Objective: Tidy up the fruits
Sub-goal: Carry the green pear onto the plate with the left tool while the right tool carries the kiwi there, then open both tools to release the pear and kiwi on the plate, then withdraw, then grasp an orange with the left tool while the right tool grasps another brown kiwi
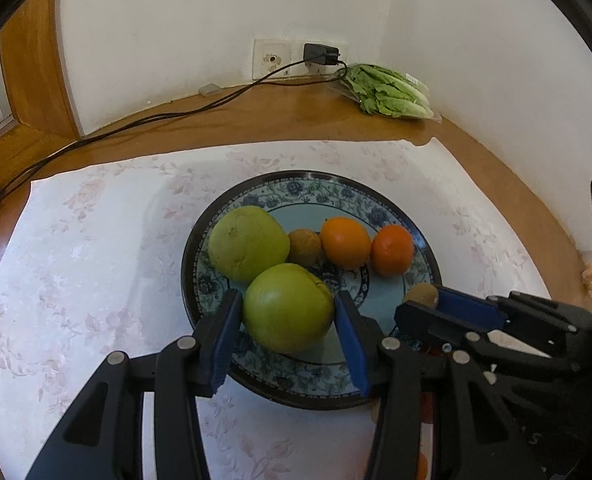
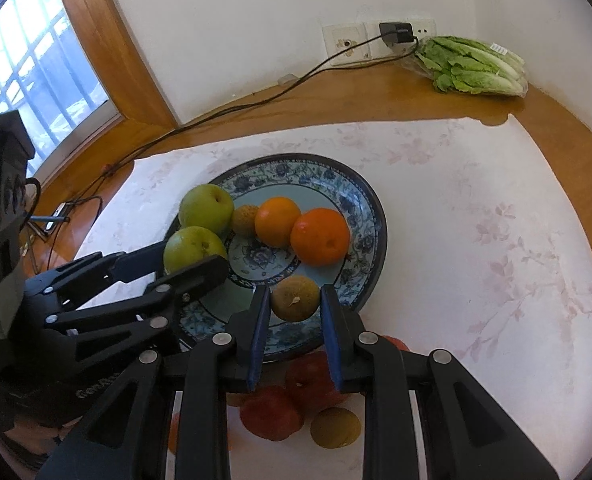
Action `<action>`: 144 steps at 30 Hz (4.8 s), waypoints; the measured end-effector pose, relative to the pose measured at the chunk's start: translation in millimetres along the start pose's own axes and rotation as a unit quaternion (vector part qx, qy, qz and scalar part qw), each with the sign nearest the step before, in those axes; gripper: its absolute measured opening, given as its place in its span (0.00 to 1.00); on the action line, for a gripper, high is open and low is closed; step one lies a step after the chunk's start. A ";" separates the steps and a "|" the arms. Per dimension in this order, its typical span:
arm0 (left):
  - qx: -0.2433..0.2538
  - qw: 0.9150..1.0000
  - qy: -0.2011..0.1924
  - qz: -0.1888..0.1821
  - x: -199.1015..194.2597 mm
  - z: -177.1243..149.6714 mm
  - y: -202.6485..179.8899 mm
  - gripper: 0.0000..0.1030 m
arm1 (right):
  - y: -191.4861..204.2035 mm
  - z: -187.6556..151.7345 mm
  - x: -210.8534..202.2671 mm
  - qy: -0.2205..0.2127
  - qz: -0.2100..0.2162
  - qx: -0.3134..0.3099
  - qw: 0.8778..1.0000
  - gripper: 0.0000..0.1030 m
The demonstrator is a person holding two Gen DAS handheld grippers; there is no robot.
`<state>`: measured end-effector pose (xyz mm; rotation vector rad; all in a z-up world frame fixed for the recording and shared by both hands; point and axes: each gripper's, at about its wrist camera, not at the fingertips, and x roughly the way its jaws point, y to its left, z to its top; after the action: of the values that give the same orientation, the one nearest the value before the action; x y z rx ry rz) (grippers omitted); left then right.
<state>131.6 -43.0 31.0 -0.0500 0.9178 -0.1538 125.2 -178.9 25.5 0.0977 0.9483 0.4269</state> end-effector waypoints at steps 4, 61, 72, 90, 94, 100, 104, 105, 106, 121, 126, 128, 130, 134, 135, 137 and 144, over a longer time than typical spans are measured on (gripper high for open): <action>-0.009 1.000 0.007 -0.012 4.1 0.9 2.2 0.48 | -3.2 -0.9 0.6 -0.007 0.008 0.003 1.000 0.26; 0.021 0.998 0.026 -0.049 -62.4 -53.3 -28.3 0.58 | -7.6 -53.9 -70.8 -0.019 -0.007 0.006 1.000 0.48; 0.047 0.998 0.028 -0.038 -57.0 -71.5 -45.9 0.58 | -16.6 -70.5 -72.3 -0.016 -0.013 0.016 1.000 0.47; 0.056 0.997 0.037 -0.050 -47.2 -76.5 -47.9 0.35 | -25.6 -75.4 -64.3 -0.007 -0.004 0.031 1.000 0.48; 0.047 0.997 0.032 -0.043 -48.9 -74.1 -41.3 0.35 | -23.7 -76.8 -61.8 -0.004 -0.001 0.029 1.000 0.48; 0.033 0.999 0.022 -0.026 -52.0 -69.0 -26.0 0.35 | -22.2 -77.1 -59.5 -0.007 -0.003 0.027 1.000 0.42; 0.019 1.000 0.018 -0.018 -53.1 -66.7 -14.1 0.35 | -23.6 -76.5 -55.9 -0.008 -0.006 0.027 1.000 0.35; 0.016 1.000 0.017 -0.016 -53.0 -66.5 -11.5 0.35 | -23.7 -76.2 -55.0 -0.008 -0.005 0.026 1.000 0.33; 0.012 1.000 0.017 -0.014 -52.9 -66.3 -8.8 0.35 | -23.8 -76.0 -53.9 -0.007 -0.004 0.026 1.000 0.33; -0.007 1.000 0.023 -0.017 -46.5 -66.5 3.1 0.35 | -21.1 -67.5 -39.5 -0.013 -0.002 0.023 1.000 0.32; -0.008 1.000 0.021 -0.018 -46.1 -66.4 3.3 0.35 | -19.8 -66.9 -37.8 -0.020 -0.005 0.016 1.000 0.32; -0.008 1.000 0.021 -0.019 -45.4 -66.2 3.6 0.35 | -19.4 -66.6 -37.2 -0.023 -0.005 0.014 1.000 0.32; -0.008 1.000 0.020 -0.021 -44.9 -66.2 4.2 0.35 | -19.3 -66.3 -36.6 -0.025 -0.006 0.014 1.000 0.32; -0.008 1.000 0.018 -0.021 -44.8 -66.9 4.1 0.35 | -17.4 -67.3 -36.2 -0.029 -0.012 0.009 0.999 0.31; -0.008 1.000 0.018 -0.022 -44.5 -67.1 4.0 0.35 | -17.3 -67.3 -36.1 -0.030 -0.014 0.008 0.999 0.29; -0.006 1.000 0.020 -0.022 -43.4 -67.3 3.3 0.35 | -18.1 -67.5 -36.0 -0.031 -0.018 0.011 0.999 0.26; -0.006 0.999 0.029 -0.020 -39.6 -67.9 3.0 0.35 | -20.7 -66.8 -36.4 -0.030 -0.015 0.019 0.999 0.25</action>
<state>54.4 -32.4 20.6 -0.0760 0.9761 -0.1881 59.4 -219.1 8.8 0.1299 0.8977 0.3753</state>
